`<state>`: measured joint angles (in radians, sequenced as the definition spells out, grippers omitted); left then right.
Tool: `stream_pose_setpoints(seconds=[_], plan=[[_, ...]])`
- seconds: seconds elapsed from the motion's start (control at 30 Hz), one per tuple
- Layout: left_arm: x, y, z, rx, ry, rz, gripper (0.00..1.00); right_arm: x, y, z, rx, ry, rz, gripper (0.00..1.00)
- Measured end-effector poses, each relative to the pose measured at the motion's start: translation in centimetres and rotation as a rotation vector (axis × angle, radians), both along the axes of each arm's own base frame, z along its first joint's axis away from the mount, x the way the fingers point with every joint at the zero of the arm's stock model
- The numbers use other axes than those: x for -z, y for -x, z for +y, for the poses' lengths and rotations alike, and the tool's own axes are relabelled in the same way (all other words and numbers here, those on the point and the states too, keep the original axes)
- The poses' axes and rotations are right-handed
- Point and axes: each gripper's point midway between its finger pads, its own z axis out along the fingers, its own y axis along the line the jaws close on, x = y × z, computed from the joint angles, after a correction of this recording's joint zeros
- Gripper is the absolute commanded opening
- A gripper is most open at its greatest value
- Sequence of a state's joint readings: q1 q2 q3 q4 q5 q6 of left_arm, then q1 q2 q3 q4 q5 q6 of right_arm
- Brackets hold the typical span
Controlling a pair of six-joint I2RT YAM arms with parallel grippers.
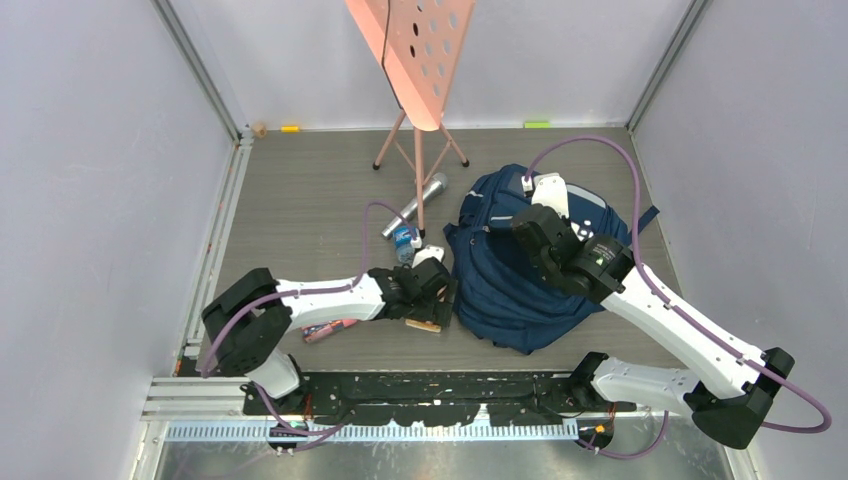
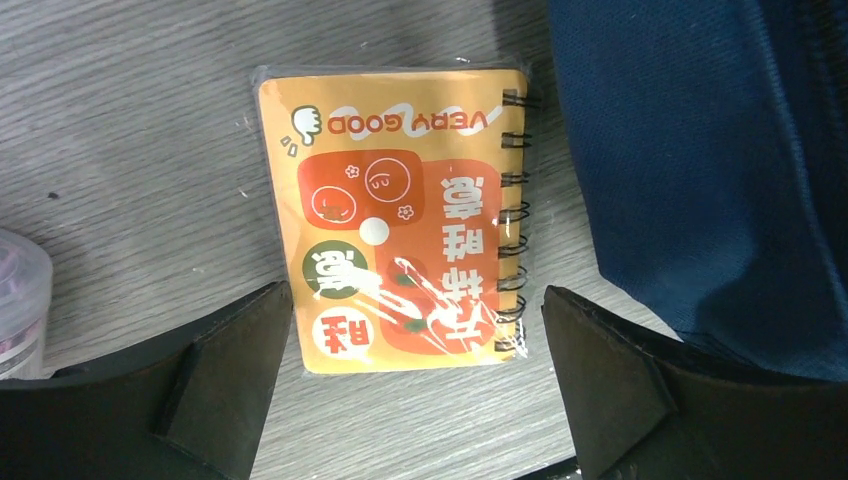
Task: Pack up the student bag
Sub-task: Pick up the stationery from the center of the board.
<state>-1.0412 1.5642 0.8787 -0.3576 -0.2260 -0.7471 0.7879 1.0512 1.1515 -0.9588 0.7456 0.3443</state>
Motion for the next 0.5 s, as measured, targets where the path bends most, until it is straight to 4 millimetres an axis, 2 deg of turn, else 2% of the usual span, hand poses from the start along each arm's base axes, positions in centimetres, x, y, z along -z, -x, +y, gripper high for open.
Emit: stream_pose_setpoints(seconds=[0.1, 0.37, 0.43, 0.47, 0.5], plan=[[1.0, 0.3, 0.0, 0.016, -0.03, 0.013, 1.0, 0.0, 0.0, 0.0, 0.0, -0.001, 0.0, 0.0], [1.4, -0.1, -0.7, 0.024, -0.088, -0.001, 0.98, 0.0, 0.0, 0.0, 0.001, -0.003, 0.0, 0.0], [1.5, -0.1, -0.6, 0.023, -0.113, -0.007, 0.9, 0.0, 0.0, 0.0, 0.001, -0.002, 0.0, 0.0], [1.5, -0.2, -0.6, 0.021, -0.121, -0.011, 0.8, 0.0, 0.0, 0.0, 0.001, -0.002, 0.001, 0.0], [1.6, -0.1, -0.5, 0.021, -0.127, -0.016, 0.74, 0.0, 0.0, 0.0, 0.001, -0.002, 0.0, 0.0]])
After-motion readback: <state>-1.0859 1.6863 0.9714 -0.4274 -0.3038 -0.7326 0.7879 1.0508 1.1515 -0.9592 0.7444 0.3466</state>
